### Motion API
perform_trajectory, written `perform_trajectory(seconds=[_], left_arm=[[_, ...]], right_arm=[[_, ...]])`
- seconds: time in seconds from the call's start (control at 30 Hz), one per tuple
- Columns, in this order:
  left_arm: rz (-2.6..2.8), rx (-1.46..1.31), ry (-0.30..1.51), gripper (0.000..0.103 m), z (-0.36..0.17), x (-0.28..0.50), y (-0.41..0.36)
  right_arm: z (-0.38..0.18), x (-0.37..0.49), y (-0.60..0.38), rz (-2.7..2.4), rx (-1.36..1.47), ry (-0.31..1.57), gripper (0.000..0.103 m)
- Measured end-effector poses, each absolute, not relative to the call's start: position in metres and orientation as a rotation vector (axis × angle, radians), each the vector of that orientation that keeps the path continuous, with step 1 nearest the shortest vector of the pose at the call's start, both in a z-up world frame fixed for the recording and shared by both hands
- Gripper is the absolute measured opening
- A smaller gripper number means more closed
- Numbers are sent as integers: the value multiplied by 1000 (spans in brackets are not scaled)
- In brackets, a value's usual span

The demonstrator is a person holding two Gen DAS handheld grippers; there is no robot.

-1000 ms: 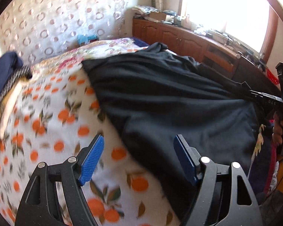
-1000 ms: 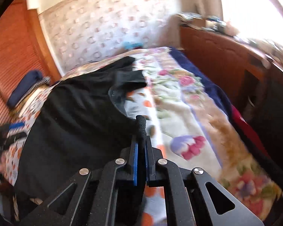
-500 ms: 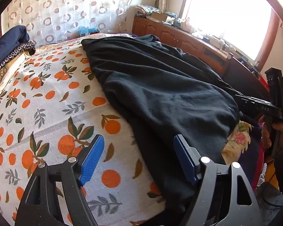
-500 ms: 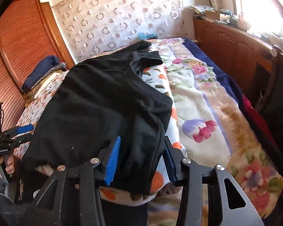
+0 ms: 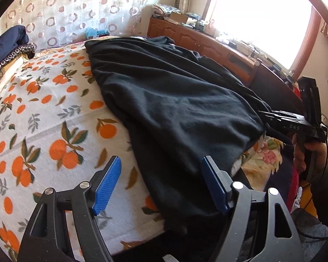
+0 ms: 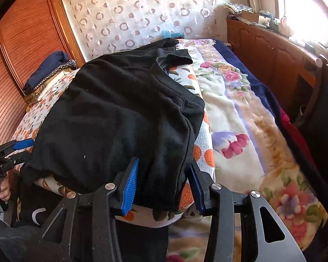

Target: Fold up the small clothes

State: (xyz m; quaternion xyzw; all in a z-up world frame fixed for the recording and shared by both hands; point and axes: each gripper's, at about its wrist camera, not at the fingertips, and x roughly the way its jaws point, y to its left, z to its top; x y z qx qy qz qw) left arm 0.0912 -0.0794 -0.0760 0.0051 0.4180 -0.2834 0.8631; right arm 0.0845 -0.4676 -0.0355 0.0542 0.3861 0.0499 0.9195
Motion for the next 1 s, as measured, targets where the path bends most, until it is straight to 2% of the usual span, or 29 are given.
perform_trajectory(seconds=[0.47, 0.57, 0.63, 0.67, 0.73, 1.0], left_arm=[[-660, 12, 877, 76, -78, 74, -97], [-667, 1, 869, 63, -78, 73, -100], [-651, 19, 867, 38, -78, 74, -102], [-643, 28, 869, 32, -79, 75, -103], [-641, 30, 873, 9, -78, 76, -100], [-657, 2, 854, 6, -64, 75, -88]], right_arm=[[-35, 82, -466, 115, 77, 777, 43], [-33, 80, -465, 121, 52, 760, 43], [-31, 78, -467, 132, 58, 751, 43], [-31, 77, -467, 140, 61, 751, 43], [-33, 77, -467, 146, 53, 763, 43], [-38, 83, -463, 124, 18, 805, 43]])
